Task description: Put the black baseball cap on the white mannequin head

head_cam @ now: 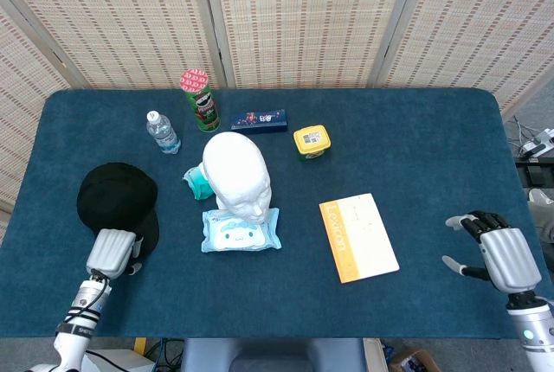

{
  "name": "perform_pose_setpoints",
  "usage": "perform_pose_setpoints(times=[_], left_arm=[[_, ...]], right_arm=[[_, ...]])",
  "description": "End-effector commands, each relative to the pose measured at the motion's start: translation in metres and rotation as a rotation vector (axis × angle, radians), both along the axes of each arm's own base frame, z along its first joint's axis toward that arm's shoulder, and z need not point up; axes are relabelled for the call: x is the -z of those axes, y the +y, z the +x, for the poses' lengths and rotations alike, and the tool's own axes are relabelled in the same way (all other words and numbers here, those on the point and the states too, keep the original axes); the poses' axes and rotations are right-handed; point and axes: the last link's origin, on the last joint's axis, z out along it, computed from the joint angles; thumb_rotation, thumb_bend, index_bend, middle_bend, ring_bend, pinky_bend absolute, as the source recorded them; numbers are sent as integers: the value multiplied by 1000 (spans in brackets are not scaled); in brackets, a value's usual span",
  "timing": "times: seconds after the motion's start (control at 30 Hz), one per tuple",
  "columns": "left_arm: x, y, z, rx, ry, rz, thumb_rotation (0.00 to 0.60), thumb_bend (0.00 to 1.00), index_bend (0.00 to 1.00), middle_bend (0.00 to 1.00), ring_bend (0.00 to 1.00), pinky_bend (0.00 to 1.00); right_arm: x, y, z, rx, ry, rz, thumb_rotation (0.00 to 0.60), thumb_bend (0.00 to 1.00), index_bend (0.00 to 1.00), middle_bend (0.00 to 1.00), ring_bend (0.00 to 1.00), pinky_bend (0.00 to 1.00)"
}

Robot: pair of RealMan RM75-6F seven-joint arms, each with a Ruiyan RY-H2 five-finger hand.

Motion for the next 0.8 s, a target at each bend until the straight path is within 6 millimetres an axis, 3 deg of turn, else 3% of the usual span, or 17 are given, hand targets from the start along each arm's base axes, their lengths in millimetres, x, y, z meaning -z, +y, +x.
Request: perform_pose_setpoints(times=[0.03, 0.8], left_arm=[[0, 1, 0, -1, -2, 3, 600, 34, 707, 861, 598, 657], [2, 5, -13, -32, 20, 12, 600, 34, 708, 861, 599, 657]], right_arm=[[0, 1, 0, -3, -4, -2, 600, 52, 383, 450, 307, 317], [0, 0, 0, -1, -3, -4, 600, 51, 383, 450, 307, 317]])
